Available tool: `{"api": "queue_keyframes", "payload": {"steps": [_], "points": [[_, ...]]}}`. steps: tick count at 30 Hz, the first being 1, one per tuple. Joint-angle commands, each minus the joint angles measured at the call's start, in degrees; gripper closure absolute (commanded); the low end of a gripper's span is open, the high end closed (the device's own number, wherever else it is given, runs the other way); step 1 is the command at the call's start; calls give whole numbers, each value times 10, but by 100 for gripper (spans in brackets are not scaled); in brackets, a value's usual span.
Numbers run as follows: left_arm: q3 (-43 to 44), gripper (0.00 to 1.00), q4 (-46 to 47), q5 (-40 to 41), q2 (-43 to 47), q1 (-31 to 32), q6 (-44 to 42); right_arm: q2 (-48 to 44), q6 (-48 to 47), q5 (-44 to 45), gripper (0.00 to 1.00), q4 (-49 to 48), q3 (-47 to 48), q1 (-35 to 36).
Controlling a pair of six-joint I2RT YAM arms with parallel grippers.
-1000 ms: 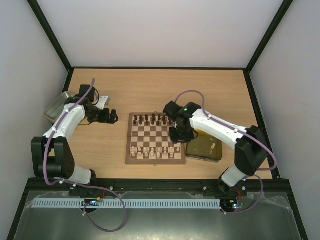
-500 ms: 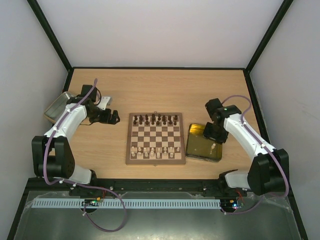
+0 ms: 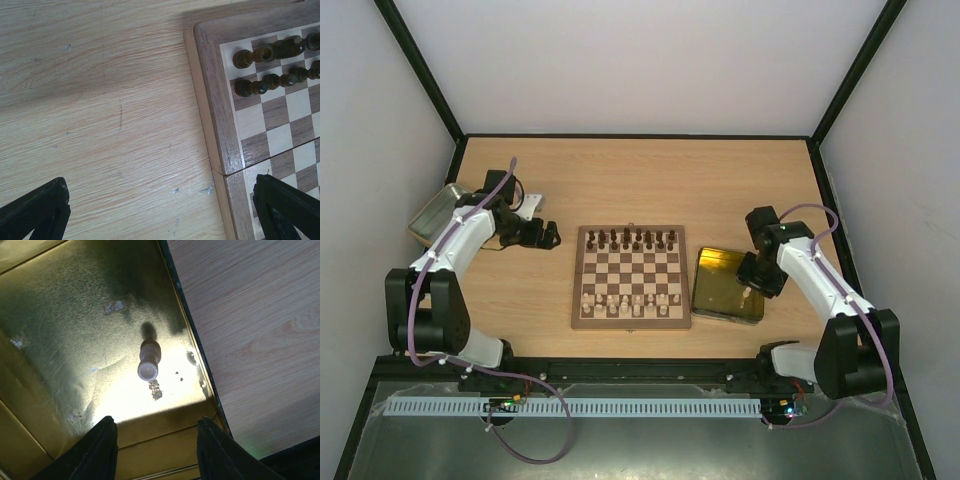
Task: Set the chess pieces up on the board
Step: Pick up the chess piece from the storage box.
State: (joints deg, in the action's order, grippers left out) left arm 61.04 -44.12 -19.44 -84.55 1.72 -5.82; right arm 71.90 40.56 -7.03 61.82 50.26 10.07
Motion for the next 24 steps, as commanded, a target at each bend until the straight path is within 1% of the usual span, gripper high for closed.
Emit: {"api": "queue_keyframes", "payload": {"steps": [1,9,17,24], "points": [[4,1,-6,0,-9,3,-2,-11,14,15,58,-19,-20,-7],[3,1,-6,0,-11,3,-3,8,19,12,58,-60,-44,-15],[5,1,-6,0,-14,3,-4,48,32,7,59,-116,-60,-22],[4,1,-6,2,-15,3,-4,84,29,10,70,-144,-60,-24]]}}
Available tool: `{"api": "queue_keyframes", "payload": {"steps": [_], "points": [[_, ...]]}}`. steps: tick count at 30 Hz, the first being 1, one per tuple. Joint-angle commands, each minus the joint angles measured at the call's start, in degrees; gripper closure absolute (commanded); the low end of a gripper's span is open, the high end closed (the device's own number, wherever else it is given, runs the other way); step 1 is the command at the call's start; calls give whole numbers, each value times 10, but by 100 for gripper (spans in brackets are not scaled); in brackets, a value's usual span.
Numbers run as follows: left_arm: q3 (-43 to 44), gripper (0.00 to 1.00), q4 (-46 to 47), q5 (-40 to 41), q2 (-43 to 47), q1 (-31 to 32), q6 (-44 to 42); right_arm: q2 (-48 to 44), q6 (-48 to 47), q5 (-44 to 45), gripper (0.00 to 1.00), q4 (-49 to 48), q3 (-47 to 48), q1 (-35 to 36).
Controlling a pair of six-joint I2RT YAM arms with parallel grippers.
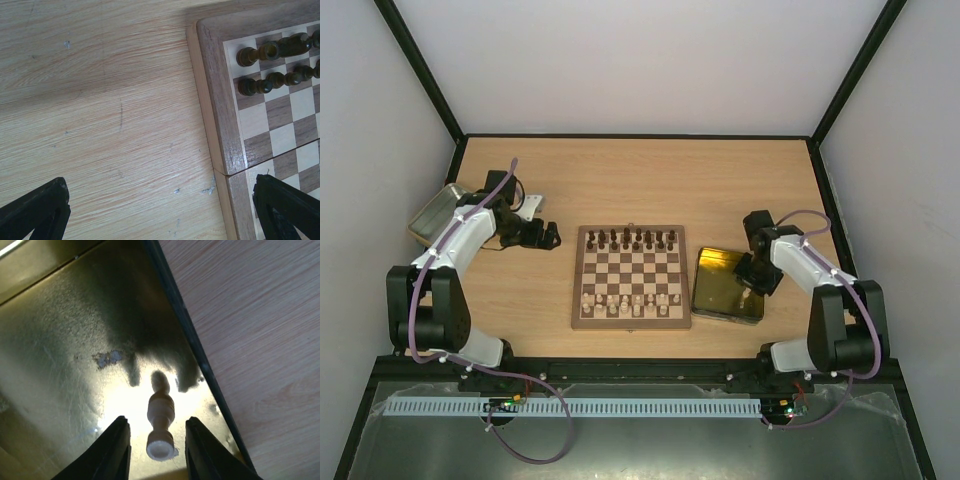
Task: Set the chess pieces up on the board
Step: Pick up the chess piece from the storage box.
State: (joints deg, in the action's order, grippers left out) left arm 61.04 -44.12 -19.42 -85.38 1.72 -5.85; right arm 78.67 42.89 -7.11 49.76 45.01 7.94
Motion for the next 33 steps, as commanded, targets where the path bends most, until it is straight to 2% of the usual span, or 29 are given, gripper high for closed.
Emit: {"api": "queue_keyframes", "payload": {"steps": [1,5,9,13,23,27,33], "points": [[4,0,-6,2,-6,3,-3,19,5,11,71,-25,-8,-3],[3,1,-5,3,-6,3,-3,26,3,12,76,-30,-12,-4],[4,0,-5,4,-6,3,-3,22,0,15,88,-28,-16,-5],[4,1,-5,4,-7,3,-3,10,-9,25,95,-14,-11,-4],[6,0,-6,3,-9,3,-3,-53,-32,29,98,60,32,6],[6,0,-6,4,-9,4,-3,-64,-28,24,98,82,51,63],[5,1,-5,5,-8,4,-3,-42,-13,17,98,128,117,199]]}}
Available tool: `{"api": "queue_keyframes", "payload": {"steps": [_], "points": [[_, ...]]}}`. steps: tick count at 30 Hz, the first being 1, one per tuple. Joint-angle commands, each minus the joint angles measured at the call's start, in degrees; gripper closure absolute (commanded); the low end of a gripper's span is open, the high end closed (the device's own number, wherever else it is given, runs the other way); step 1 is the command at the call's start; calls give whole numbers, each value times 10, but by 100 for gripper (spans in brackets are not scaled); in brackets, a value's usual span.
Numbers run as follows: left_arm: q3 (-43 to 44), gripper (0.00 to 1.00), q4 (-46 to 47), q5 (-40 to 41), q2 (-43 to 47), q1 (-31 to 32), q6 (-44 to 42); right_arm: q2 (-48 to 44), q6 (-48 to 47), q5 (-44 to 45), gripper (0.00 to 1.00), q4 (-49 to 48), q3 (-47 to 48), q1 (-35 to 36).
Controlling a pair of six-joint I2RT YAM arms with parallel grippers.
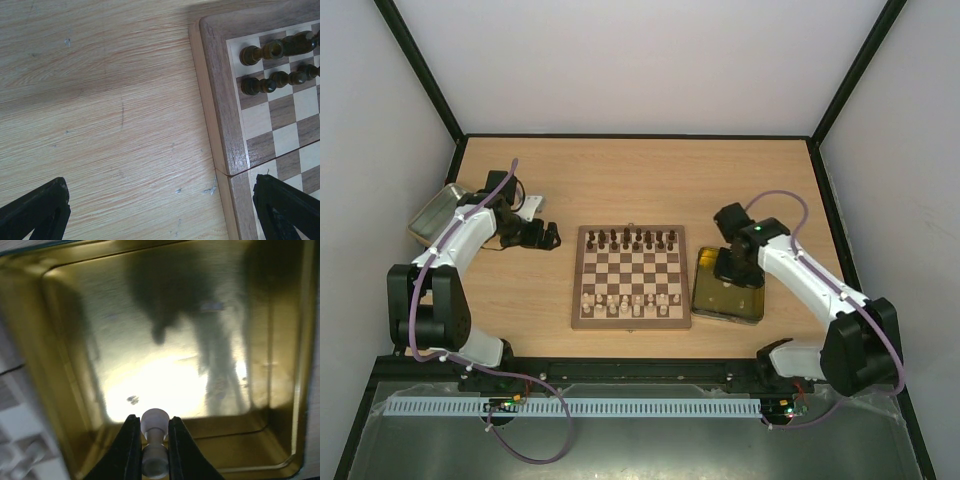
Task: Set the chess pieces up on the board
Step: Pick up the chess piece from the storage box, then place the chess piece on the chessboard.
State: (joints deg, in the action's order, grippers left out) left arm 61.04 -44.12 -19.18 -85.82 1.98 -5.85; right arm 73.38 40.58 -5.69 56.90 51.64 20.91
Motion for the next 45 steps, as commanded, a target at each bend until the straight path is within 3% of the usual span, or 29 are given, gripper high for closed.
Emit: {"api": "queue_keyframes", "payload": {"steps": [1,6,13,45], "points": [[5,1,-5,3,-3,1,-4,17,12,1,98,62,62,93],[5,0,-5,4,-2,2,-2,60,18,-29,98,68,97,188],[3,1,-4,6,2,2,-2,111,22,-62,98,38,99,262],[2,1,-4,6,2,2,-2,180,2,-92,91,-14,79,285]]}}
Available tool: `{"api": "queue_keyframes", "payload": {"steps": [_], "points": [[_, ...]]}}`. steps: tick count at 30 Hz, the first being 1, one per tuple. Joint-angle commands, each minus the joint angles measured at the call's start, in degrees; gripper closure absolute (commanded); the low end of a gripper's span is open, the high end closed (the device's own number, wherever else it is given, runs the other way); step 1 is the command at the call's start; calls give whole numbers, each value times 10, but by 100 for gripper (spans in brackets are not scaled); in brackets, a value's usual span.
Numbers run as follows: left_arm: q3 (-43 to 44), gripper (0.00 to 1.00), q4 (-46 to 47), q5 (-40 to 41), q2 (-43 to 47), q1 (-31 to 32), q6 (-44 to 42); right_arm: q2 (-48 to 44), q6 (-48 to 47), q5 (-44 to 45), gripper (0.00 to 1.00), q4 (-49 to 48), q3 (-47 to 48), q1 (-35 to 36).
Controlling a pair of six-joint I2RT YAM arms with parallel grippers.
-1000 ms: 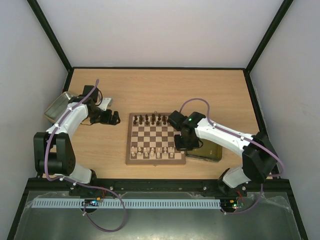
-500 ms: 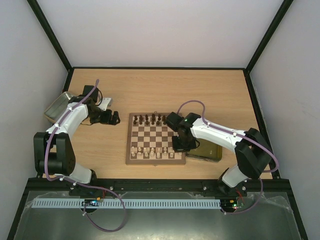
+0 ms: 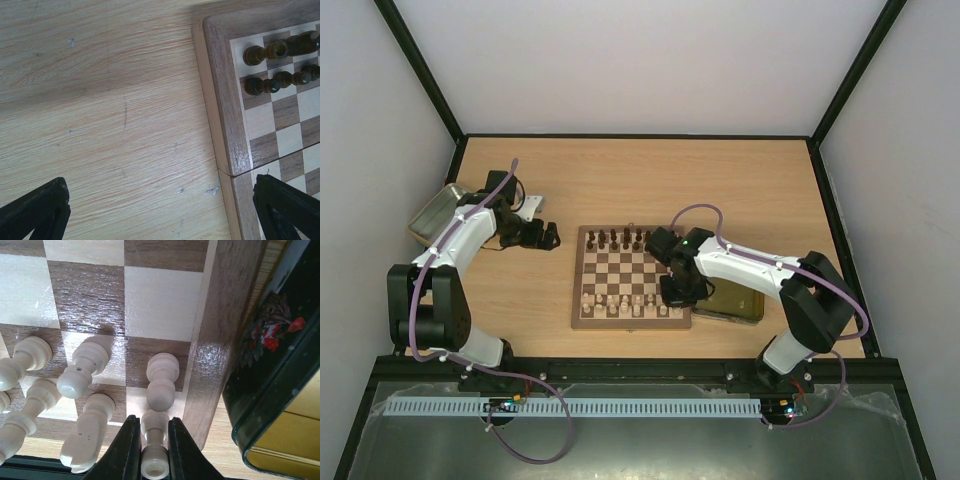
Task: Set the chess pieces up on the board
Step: Place the chess piece on the chessboard.
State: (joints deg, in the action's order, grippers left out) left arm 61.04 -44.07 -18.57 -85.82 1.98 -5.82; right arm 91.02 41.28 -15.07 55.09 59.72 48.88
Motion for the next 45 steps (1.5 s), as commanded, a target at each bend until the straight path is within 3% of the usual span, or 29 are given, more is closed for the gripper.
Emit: {"api": "queue_keyframes", "payload": {"steps": [1,32,45], "points": [[2,1,-4,-1,2,2,-2,4,-5,3,90,5,-2,5],[-1,1,-3,-2,9,2,-2,0,6,-4,76,-2,-6,10],[-2,0,-2,-2,13,2,-2,-48,32,54,73,42,35,10]]}}
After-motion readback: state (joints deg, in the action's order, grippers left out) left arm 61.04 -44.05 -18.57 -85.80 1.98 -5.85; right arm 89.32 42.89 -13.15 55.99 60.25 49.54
